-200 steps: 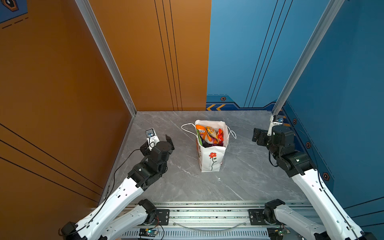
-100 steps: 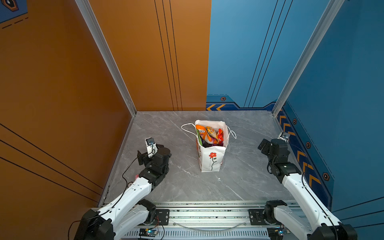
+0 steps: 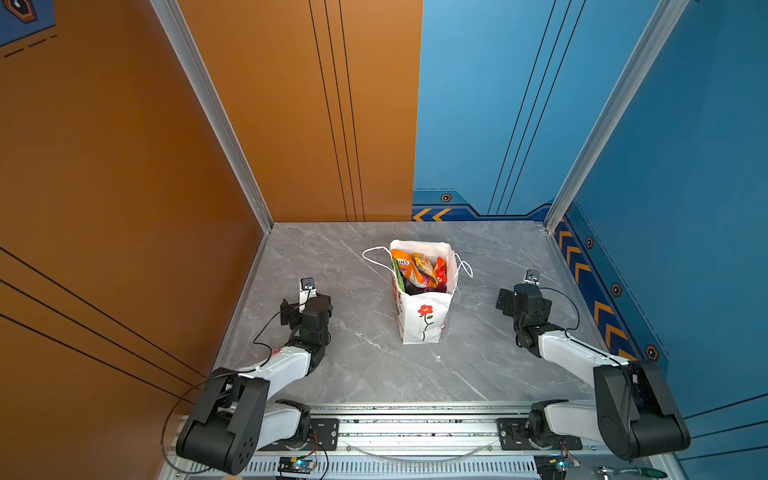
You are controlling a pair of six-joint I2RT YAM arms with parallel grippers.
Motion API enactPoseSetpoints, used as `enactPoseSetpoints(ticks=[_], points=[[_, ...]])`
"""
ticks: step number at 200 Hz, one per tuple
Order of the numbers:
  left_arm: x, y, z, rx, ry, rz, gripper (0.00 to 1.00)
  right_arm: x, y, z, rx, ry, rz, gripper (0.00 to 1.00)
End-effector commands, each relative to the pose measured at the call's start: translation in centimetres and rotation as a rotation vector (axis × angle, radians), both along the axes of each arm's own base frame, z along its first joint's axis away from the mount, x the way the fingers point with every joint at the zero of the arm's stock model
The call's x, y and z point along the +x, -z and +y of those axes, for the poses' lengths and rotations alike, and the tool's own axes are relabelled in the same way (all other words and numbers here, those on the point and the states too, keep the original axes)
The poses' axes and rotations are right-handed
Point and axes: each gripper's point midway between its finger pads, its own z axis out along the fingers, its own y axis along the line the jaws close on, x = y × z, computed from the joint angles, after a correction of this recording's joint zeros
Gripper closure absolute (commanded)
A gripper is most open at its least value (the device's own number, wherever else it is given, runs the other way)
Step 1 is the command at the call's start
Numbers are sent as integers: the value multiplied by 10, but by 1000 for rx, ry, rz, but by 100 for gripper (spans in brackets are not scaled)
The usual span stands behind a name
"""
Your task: Place the snacks into the paper bag
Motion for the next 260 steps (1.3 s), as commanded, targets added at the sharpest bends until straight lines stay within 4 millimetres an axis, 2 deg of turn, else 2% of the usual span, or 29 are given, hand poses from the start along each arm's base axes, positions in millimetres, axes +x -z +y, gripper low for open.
enactPoseSetpoints(ticks=[1, 19, 36, 79, 94, 106, 113, 130, 143, 149, 156, 260], points=[[17, -15, -17, 1, 135, -100, 2, 13, -19, 9, -92, -64, -92, 0], [26, -14, -22, -7, 187, -105, 2, 19, -22, 19, -86, -133, -140, 0], [31, -10, -27, -19, 227, -75, 2, 20, -27, 19, -93, -166, -191, 0], [37, -7, -40, -64, 319, -65, 2, 24, -17, 28, -83, -244, -209, 0], [38, 1, -42, -113, 361, -100, 2, 25, -15, 25, -72, -238, -207, 0], [41, 16, -41, -118, 364, -108, 2, 26, -13, 22, -50, -237, -211, 0], [46, 14, -42, -90, 364, -143, 2, 26, -11, 20, -43, -228, -214, 0], [49, 21, -30, -132, 295, -57, 2, 29, 3, 13, -13, -207, -200, 0], [57, 23, -21, -158, 261, -49, 2, 33, 0, 4, -4, -157, -210, 0], [57, 23, -18, -176, 258, -55, 2, 33, 5, 1, 14, -156, -169, 0], [57, 24, -12, -184, 227, -48, 2, 35, 4, 1, 30, -167, -199, 0], [55, 24, -12, -188, 226, -53, 2, 34, 4, 1, 20, -161, -188, 0]])
